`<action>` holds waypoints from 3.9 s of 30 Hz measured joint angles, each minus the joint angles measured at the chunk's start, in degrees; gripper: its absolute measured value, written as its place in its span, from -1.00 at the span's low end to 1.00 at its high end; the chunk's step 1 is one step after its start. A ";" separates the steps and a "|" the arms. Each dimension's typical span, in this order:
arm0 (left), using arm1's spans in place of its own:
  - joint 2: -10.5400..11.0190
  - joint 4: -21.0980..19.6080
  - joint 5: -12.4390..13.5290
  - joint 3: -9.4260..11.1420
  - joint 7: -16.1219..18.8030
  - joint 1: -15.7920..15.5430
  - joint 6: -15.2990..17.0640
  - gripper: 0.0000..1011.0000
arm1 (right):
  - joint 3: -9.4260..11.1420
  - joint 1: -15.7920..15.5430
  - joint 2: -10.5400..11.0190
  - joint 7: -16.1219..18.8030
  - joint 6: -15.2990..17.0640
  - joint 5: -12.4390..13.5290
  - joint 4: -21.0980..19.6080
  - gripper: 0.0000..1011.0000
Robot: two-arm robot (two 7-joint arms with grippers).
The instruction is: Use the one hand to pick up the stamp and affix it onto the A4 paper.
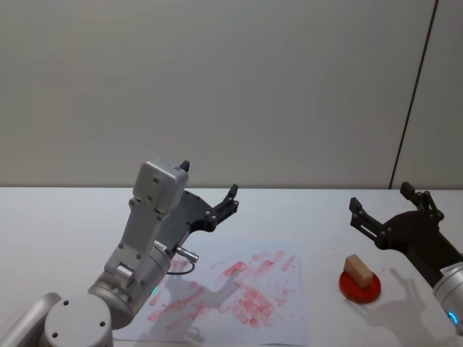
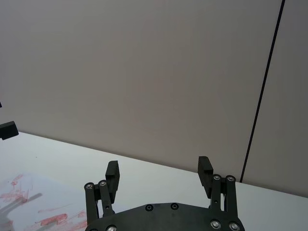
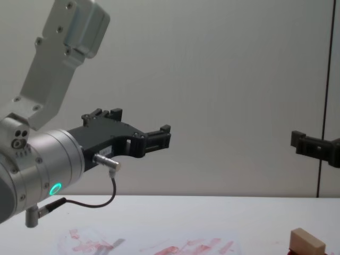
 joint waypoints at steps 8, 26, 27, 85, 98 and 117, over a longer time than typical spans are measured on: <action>0.00 0.00 0.00 0.00 0.00 0.00 0.00 0.98 | 0.00 0.00 0.00 0.00 0.00 0.00 0.00 0.98; 0.00 0.00 0.00 0.00 0.00 0.00 0.00 0.98 | 0.13 0.02 0.16 0.53 0.22 -0.01 0.29 0.98; 0.00 0.00 0.00 0.00 0.00 0.00 0.00 0.98 | 0.19 0.03 0.27 0.82 0.41 -0.01 0.47 0.98; 0.00 0.00 0.00 0.00 0.00 0.00 0.00 0.98 | -0.61 3.11 0.32 12.16 5.37 -2.34 15.32 0.90; 0.00 0.00 0.00 0.00 0.00 0.00 0.00 0.98 | -0.83 4.26 -0.34 12.81 5.14 -2.49 17.52 0.25; 0.00 0.00 0.00 0.00 0.00 0.00 0.00 0.98 | -1.22 5.19 -1.02 13.33 2.29 -3.47 19.32 -0.57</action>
